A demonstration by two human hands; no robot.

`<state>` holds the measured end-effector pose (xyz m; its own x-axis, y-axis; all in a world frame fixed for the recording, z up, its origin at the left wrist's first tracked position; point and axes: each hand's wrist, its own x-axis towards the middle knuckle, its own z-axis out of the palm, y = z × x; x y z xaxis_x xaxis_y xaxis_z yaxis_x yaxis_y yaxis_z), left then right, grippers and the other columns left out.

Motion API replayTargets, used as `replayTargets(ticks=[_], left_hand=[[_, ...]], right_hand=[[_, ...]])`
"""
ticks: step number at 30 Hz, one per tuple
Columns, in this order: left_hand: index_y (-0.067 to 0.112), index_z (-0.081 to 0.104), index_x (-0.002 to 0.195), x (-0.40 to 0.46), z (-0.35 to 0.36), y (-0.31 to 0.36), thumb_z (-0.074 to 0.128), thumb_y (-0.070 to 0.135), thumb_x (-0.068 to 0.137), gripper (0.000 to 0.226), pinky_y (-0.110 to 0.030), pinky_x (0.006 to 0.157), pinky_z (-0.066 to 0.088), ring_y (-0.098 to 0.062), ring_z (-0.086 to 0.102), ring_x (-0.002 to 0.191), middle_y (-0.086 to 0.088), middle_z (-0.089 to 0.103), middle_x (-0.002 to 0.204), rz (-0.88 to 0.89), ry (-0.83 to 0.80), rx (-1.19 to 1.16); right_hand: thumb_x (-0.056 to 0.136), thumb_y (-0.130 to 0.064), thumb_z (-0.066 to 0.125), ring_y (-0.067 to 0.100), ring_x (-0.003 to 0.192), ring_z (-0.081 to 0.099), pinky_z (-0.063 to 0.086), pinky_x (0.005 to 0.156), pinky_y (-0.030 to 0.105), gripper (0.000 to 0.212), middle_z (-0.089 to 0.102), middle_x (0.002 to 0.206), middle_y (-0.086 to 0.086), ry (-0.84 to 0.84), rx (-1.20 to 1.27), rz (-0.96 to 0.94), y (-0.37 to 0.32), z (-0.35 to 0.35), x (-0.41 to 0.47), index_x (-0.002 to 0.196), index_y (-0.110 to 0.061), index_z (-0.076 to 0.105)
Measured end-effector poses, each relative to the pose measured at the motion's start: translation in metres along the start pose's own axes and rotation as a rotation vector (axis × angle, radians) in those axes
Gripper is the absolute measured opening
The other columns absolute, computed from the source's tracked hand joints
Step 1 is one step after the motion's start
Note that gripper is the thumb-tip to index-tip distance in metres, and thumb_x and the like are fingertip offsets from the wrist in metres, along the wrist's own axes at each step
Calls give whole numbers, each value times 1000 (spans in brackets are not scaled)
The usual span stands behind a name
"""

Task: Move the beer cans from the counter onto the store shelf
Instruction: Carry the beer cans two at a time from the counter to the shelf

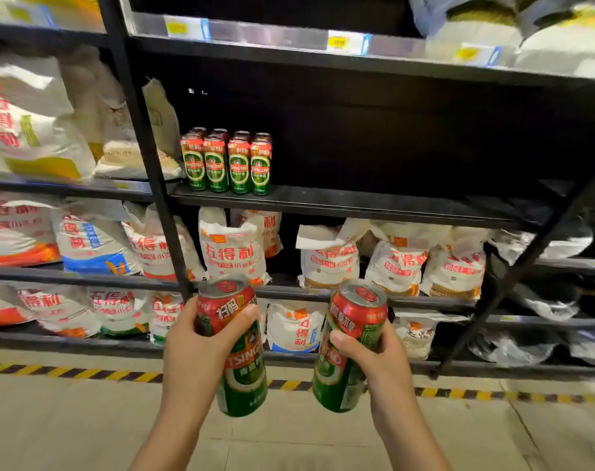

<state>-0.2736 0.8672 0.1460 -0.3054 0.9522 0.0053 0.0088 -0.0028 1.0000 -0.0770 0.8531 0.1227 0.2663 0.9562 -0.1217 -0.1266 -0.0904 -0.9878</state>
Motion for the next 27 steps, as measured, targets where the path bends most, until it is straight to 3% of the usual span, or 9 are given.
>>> replayTargets(ticks=[7,11,16,21,24,27], left_hand=[[33,58,95,121,35,-11,77,30,69,32,-23,63,44,-7,60,86,9,65,94,12,36,-5],[26,60,105,195,63,-9,78,32,67,43,-21,62,44,-5,60,85,9,65,94,34,7,7],[28,61,99,269,102,-3,79,33,65,38,-22,67,47,-5,63,84,8,67,91,85,-49,20],[28,62,105,323,140,-1,79,35,65,44,-23,70,51,-6,65,86,7,69,94,87,-90,-1],[31,61,103,354,165,3,79,36,63,44,-16,66,50,-1,64,84,10,68,94,97,-108,-15],[31,61,106,384,192,7,77,45,58,52,-20,72,51,-1,64,86,11,68,97,110,-114,-36]], right_hand=[[52,-31,84,18,101,63,50,89,42,62,70,103,-5,-22,-16,14,-8,39,120,110,-33,61],[39,-43,90,18,102,64,50,91,43,79,70,104,-6,7,-15,1,-18,59,187,112,-33,61],[48,-33,90,15,97,66,51,89,39,63,72,97,-7,29,4,-20,-27,74,255,106,-32,64],[56,-25,81,16,94,67,51,83,36,48,73,94,-6,45,25,-7,-34,77,314,100,-32,65],[51,-30,80,16,93,67,51,79,34,49,72,96,-4,30,12,-31,-40,79,356,98,-34,66],[51,-35,89,14,95,67,52,86,38,59,72,99,-5,-13,-12,-74,-48,77,400,105,-35,64]])
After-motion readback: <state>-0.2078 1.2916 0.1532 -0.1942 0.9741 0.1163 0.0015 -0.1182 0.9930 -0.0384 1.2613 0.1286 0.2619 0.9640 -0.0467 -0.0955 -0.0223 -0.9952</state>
